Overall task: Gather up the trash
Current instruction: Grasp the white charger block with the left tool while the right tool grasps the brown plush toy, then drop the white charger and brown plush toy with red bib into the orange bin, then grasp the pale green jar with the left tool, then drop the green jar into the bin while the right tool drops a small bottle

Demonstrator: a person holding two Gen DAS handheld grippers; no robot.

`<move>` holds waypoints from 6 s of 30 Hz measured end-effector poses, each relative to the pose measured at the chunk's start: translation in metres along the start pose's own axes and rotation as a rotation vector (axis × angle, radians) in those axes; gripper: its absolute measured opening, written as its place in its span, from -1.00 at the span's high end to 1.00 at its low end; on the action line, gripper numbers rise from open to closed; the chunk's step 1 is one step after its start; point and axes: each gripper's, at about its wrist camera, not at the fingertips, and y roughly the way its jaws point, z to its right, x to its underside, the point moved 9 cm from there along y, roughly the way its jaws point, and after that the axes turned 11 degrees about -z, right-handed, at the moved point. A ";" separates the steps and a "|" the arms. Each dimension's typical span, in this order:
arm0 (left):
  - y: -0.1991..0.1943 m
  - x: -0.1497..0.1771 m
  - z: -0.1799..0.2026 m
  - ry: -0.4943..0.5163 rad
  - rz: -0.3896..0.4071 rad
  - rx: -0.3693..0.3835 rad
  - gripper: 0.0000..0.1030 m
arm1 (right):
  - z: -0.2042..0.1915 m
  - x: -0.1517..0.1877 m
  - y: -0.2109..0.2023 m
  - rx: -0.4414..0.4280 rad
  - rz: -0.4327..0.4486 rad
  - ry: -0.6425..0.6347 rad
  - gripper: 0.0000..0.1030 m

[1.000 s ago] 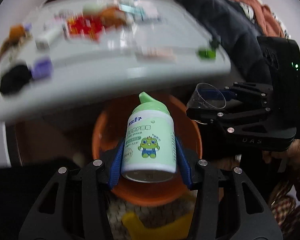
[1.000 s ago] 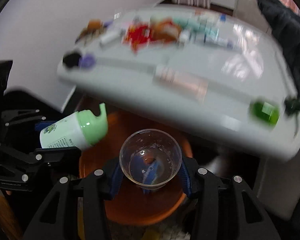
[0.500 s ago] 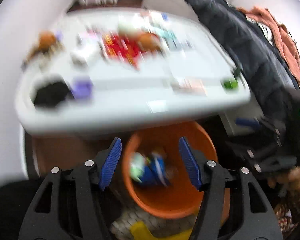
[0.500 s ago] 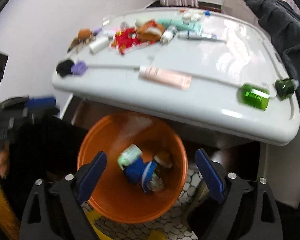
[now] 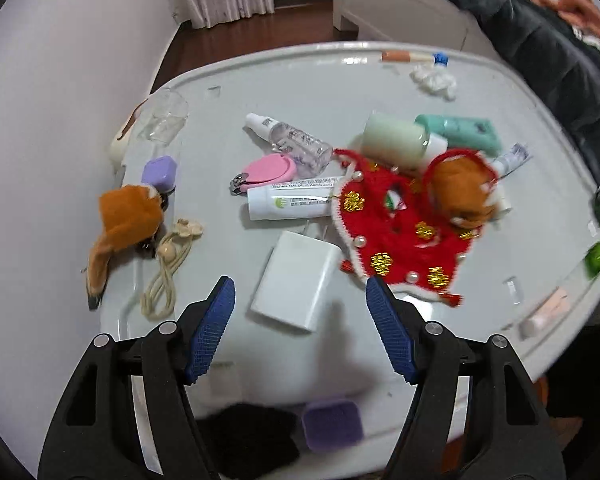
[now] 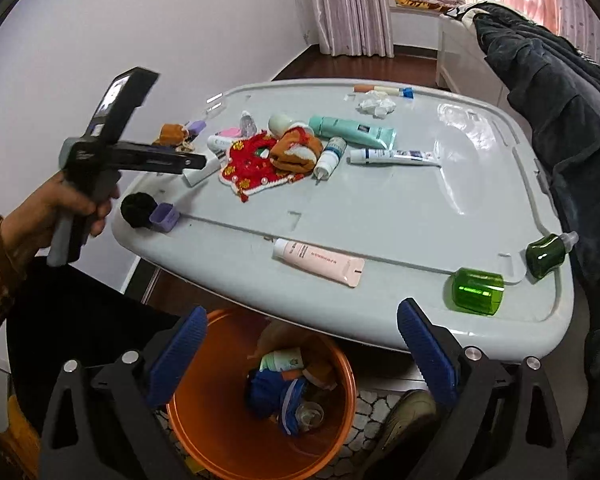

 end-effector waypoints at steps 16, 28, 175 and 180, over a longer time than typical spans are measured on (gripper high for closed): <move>-0.041 0.020 -0.004 -0.151 0.100 0.105 0.22 | -0.016 -0.050 0.013 0.043 0.003 -0.098 -0.83; -0.064 0.037 0.026 -0.112 0.170 0.224 0.23 | -0.036 -0.179 0.115 0.233 -0.010 -0.289 -0.75; -0.079 -0.033 0.087 0.153 0.220 0.271 -0.40 | 0.029 -0.140 0.082 0.118 -0.003 -0.019 -0.46; -0.082 -0.008 0.082 0.121 0.215 0.317 -0.40 | 0.022 -0.157 0.129 0.144 -0.097 -0.018 -0.01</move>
